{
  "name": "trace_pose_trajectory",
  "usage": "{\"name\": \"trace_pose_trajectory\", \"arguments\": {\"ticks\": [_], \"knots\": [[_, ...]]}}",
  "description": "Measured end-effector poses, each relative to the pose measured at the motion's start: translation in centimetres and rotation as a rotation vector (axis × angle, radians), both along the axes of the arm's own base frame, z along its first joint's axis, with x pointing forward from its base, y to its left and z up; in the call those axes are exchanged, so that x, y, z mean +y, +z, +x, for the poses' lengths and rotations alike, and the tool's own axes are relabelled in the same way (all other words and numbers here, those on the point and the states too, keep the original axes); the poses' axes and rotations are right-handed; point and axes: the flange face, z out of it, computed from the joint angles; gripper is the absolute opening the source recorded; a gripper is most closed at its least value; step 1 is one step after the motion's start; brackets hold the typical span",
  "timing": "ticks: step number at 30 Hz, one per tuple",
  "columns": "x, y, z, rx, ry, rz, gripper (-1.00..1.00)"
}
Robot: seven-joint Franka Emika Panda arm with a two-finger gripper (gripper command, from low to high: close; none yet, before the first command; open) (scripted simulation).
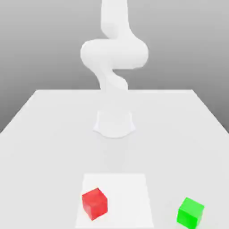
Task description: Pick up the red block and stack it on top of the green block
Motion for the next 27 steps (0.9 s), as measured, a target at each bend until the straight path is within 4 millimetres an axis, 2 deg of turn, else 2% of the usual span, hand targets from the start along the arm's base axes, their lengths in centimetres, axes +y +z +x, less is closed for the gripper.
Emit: {"name": "trace_pose_trajectory", "arguments": {"ticks": [3,6,9,12,17,22,27], "knots": [[-0.7,-5.6,3.7,0.096,-0.091,0.068,0.0],[-1.3,-11.4,6.4,0.186,-0.185,0.126,0.0],[-2.0,-17.3,8.3,0.275,-0.284,0.177,0.0],[-2.7,-23.4,9.5,0.363,-0.388,0.22,0.0],[-3.8,-33.5,9.5,0.504,-0.573,0.277,0.0],[-4.8,-43.2,7.4,0.637,-0.769,0.312,0.0],[-4.8,-50.1,6.6,0.673,-0.822,0.316,0.0]]}}
